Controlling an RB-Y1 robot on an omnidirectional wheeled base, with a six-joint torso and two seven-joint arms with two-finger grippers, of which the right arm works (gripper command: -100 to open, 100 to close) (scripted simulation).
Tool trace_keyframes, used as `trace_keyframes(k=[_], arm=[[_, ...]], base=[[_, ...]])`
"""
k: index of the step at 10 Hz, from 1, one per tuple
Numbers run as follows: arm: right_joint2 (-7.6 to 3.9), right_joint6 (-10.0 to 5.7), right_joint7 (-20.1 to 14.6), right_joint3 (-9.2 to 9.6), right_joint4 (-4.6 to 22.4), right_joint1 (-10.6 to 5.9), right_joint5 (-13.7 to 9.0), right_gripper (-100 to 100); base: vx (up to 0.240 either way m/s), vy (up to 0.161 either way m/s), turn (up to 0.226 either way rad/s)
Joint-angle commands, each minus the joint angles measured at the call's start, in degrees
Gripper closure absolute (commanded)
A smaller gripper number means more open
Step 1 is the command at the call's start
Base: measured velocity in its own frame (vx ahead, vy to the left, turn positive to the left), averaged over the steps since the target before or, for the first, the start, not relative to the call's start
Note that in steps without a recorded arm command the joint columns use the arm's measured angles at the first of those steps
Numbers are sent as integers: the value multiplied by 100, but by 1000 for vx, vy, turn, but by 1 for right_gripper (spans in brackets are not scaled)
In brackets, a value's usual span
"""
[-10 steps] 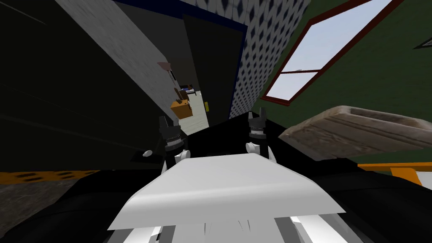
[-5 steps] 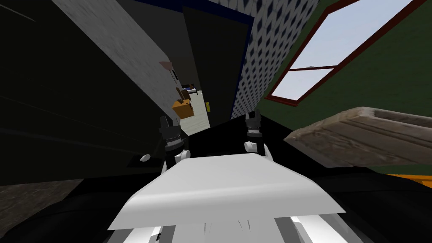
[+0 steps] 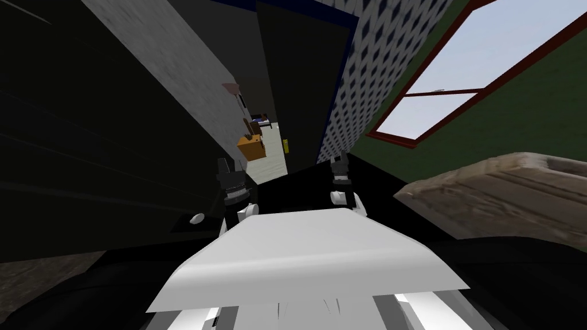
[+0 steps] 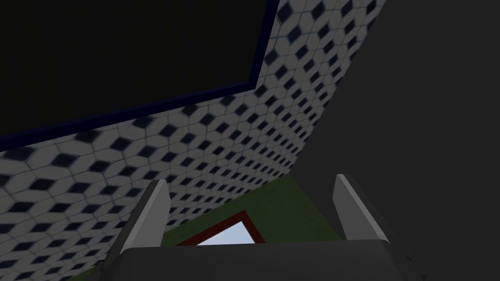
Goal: Pull the door open
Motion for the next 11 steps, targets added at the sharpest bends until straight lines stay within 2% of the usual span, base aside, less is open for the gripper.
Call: trace_keyframes(k=[1, 2, 3, 11], arm=[[-6, 34, 17, 15, 230, -137, 17, -100], [-19, 56, 15, 18, 357, -205, 21, -100], [-45, 99, 13, 26, 611, -343, 29, -100], [-127, 284, 3, 56, 1693, -930, 62, -100]], base=[[99, 22, 71], [99, 22, 77], [120, 47, 150], [113, 27, 80]])
